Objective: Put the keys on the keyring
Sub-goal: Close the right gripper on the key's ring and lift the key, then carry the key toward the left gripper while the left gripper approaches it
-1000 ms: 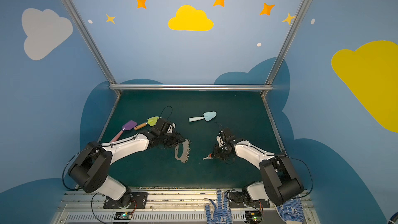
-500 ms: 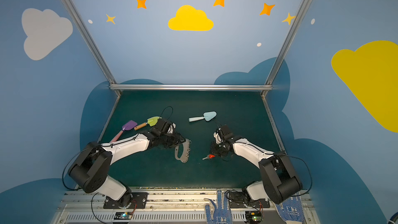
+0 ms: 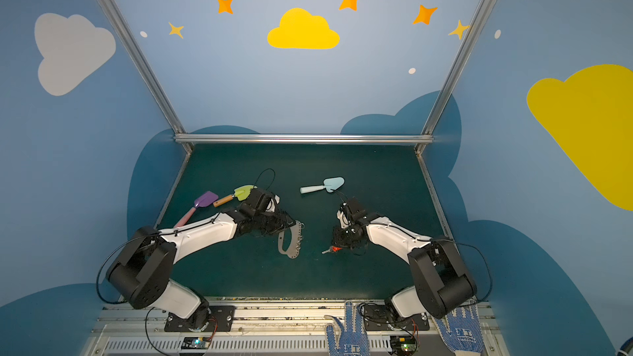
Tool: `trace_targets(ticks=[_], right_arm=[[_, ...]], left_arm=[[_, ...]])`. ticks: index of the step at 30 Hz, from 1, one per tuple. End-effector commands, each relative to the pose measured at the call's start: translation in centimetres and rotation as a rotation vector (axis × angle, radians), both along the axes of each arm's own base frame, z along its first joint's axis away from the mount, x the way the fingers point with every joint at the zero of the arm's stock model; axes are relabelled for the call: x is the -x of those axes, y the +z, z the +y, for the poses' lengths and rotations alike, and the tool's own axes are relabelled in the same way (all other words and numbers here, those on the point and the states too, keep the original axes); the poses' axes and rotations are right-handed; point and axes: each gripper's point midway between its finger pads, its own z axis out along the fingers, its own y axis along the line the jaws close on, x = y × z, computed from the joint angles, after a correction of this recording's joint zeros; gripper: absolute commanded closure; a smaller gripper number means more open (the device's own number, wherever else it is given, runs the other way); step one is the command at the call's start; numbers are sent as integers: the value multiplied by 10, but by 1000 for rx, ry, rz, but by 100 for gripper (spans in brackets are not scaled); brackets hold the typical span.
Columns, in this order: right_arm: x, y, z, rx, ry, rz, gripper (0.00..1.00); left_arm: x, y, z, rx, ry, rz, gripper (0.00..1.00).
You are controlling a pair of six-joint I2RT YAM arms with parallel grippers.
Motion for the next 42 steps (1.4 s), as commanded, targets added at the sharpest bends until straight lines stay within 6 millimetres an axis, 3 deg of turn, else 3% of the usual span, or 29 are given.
trace_targets(ticks=[1,4,13,19,32,36,42], right_arm=[[3,-4,-3,49,27,16,75],[4,-6,-3,59,34,24,74],[1,2,-3,70,46,2,96],[-6,25,2,39,32,-34,100],[-43,135,25,-217,-139,-251,100],[-52,146,31,-349,-276,-224,100],[-65,139,28,-510,-473,-48,100]], left_arm=[[4,2,2,0,4,-2,50],[4,2,3,-1,7,-2,50],[4,4,2,0,5,-6,50],[2,10,0,10,2,-15,50],[-9,79,-28,207,-41,-105,53],[-10,103,-40,300,-75,-134,55],[-8,119,-47,352,-106,-170,58]])
